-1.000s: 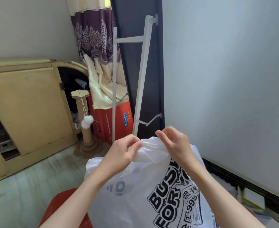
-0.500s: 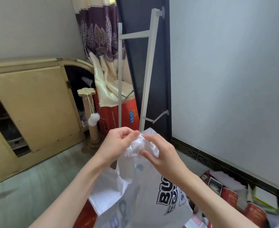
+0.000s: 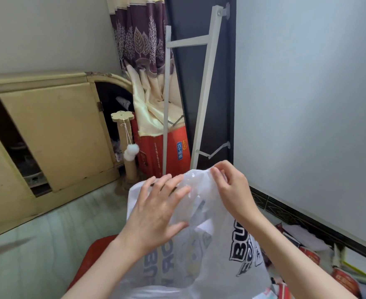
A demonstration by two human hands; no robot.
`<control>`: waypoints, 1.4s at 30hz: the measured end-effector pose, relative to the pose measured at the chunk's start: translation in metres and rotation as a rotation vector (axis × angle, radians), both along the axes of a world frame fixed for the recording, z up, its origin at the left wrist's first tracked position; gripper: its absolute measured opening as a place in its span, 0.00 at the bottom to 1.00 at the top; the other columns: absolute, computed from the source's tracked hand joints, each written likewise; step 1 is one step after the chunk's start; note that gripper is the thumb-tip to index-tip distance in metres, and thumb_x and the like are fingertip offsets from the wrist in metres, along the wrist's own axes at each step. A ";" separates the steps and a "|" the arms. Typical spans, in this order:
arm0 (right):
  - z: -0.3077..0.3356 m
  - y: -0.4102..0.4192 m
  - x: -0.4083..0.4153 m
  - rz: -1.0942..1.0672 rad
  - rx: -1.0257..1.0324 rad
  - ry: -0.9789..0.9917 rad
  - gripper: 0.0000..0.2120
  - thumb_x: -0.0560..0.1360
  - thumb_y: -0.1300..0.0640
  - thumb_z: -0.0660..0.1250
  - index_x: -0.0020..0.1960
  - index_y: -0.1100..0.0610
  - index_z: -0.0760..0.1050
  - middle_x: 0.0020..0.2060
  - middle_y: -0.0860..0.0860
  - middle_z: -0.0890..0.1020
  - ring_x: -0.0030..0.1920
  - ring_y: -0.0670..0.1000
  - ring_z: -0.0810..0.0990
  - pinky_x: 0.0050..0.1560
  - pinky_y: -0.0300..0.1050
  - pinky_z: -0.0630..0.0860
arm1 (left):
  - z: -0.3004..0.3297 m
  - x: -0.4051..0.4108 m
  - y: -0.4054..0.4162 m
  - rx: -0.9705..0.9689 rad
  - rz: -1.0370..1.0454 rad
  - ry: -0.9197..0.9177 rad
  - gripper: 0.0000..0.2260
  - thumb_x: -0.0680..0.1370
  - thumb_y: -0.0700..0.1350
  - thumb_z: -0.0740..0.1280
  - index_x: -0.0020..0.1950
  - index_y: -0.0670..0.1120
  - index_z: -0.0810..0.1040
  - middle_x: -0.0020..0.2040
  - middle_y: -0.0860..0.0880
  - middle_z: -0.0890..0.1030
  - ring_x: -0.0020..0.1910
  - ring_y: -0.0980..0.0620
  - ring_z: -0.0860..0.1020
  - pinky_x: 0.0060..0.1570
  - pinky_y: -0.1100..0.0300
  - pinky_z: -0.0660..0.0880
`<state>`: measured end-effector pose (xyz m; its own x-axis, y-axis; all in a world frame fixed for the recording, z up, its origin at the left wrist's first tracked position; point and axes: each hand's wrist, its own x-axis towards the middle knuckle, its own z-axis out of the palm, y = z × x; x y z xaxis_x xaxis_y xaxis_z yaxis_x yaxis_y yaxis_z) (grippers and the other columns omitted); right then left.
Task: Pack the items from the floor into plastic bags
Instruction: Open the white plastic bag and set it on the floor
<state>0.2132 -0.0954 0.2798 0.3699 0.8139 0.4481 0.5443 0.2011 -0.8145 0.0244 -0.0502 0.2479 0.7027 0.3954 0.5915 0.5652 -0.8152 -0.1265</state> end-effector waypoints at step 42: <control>-0.002 0.007 0.003 -0.127 -0.221 0.120 0.14 0.78 0.60 0.56 0.36 0.64 0.72 0.27 0.49 0.69 0.32 0.49 0.66 0.35 0.44 0.62 | -0.007 0.038 -0.021 -0.206 0.078 -0.186 0.20 0.67 0.45 0.69 0.57 0.50 0.69 0.52 0.49 0.75 0.49 0.48 0.75 0.44 0.55 0.72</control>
<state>0.2162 -0.0881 0.2774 0.5152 0.8304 0.2122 0.4509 -0.0520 -0.8910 0.0622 -0.0712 0.2411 0.5521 0.5695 0.6090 0.6255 -0.7658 0.1492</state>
